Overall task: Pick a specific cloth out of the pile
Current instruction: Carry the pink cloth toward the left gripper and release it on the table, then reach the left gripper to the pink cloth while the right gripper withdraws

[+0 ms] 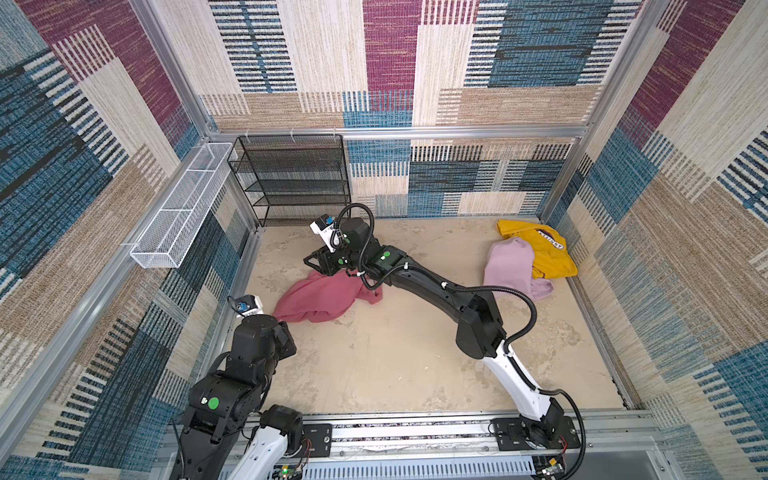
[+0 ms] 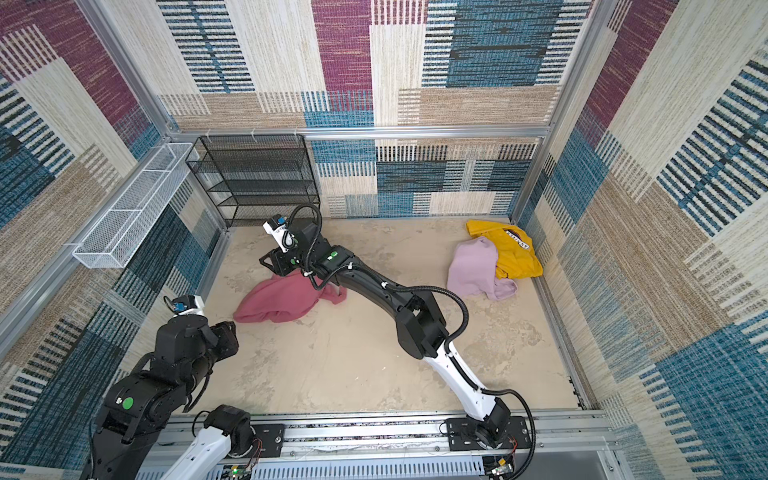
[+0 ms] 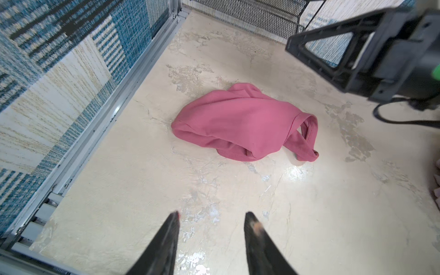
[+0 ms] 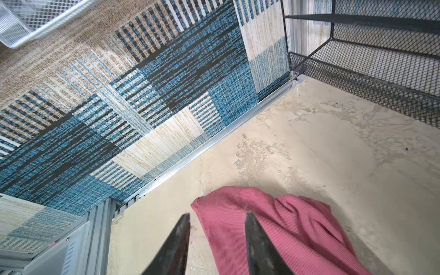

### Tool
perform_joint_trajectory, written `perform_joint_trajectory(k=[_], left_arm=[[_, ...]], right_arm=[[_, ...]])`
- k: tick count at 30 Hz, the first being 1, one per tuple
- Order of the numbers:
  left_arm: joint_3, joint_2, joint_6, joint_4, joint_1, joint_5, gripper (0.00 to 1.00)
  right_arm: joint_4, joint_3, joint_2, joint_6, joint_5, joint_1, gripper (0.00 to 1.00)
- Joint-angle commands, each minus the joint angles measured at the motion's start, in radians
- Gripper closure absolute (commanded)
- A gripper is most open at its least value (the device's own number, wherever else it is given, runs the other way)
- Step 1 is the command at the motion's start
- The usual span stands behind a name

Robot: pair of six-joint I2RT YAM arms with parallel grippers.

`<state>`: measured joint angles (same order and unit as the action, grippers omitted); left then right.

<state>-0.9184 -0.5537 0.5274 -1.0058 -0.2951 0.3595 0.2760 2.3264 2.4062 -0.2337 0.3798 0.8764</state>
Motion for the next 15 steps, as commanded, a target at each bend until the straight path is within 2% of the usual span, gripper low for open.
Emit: perform_joint_trajectory(k=[1, 7, 12, 15], left_arm=[[0.018, -0.025, 0.009, 0.028, 0.001, -0.043, 0.52], [0.086, -0.126, -0.018, 0.177, -0.001, -0.128, 0.53], [0.095, -0.284, -0.018, 0.351, -0.012, -0.243, 0.54], [0.088, -0.383, -0.025, 0.426, -0.041, -0.256, 0.54]], right_arm=[[-0.076, -0.1, -0.094, -0.007, -0.056, 0.003, 0.59], [-0.189, -0.443, -0.324, -0.027, -0.211, 0.0, 0.58], [-0.306, -0.77, -0.553, -0.07, -0.316, -0.031, 0.55], [-0.336, -0.908, -0.663, -0.089, -0.346, -0.066, 0.53]])
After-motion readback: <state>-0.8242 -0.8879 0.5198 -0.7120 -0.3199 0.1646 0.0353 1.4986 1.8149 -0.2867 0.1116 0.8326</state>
